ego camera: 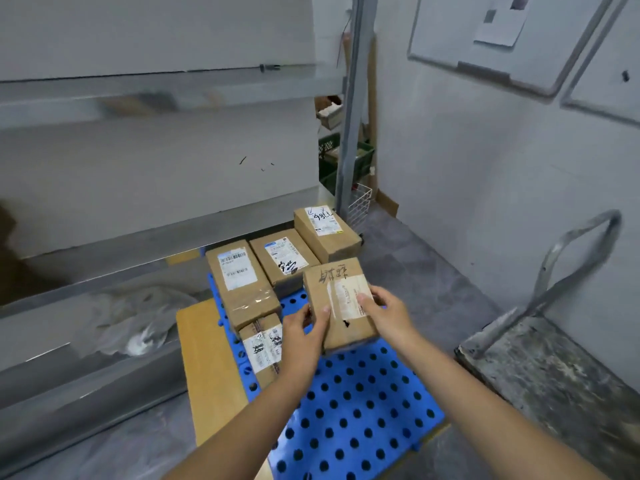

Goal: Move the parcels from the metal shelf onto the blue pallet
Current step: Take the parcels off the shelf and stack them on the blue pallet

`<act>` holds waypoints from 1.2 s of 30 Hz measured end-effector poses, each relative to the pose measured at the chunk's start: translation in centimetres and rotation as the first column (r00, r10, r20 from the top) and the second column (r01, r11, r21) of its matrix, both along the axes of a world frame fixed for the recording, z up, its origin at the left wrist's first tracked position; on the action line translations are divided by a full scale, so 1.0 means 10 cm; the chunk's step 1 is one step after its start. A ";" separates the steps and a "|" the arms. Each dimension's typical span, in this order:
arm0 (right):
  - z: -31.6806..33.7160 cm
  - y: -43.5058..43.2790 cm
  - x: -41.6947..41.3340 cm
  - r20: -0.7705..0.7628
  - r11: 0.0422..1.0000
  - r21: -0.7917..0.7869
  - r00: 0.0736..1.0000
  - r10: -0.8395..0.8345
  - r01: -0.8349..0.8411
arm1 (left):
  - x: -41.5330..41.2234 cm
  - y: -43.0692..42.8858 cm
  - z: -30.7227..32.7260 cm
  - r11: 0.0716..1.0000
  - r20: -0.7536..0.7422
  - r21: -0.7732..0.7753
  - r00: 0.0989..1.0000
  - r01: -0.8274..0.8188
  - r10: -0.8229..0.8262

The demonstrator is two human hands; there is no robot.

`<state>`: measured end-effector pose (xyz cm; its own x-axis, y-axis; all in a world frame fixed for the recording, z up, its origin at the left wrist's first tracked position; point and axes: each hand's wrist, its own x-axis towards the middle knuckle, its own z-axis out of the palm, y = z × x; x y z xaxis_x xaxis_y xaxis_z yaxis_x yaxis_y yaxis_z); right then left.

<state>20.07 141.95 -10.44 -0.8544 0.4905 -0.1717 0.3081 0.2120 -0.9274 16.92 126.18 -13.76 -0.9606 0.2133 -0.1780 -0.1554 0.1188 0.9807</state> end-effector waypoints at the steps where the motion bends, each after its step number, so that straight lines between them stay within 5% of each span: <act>1: -0.08 0.02 -0.12 0.024 1.000 -0.005 0.999 0.022 -0.022 | -0.08 0.01 -0.06 1.000 0.024 -0.001 0.999 -0.025 0.025; 10: -0.62 0.11 -0.72 0.166 0.981 -0.089 0.969 0.183 -0.170 | -0.46 0.08 -0.46 0.947 0.037 -0.255 0.977 -0.194 0.210; 19: -1.08 0.24 -1.14 0.242 0.949 -0.135 0.920 0.309 -0.284 | -0.57 0.27 -0.70 0.759 -0.149 -0.583 0.957 -0.288 0.249; 31: -1.15 0.34 -1.28 0.219 0.856 -0.148 0.828 0.517 -0.495 | -0.60 0.38 -0.72 0.748 -0.139 -0.511 0.900 -0.423 0.414; 36: -0.79 0.36 -1.31 0.170 0.810 0.164 0.824 0.540 -0.564 | -0.68 0.38 -0.50 0.739 -0.193 -0.522 0.903 -0.425 0.383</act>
<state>6.99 145.54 -18.30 -0.9725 -0.0244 -0.2317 0.1801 0.5520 -0.8142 10.13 129.94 -18.71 -0.9482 -0.3091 -0.0735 -0.2470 0.5714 0.7826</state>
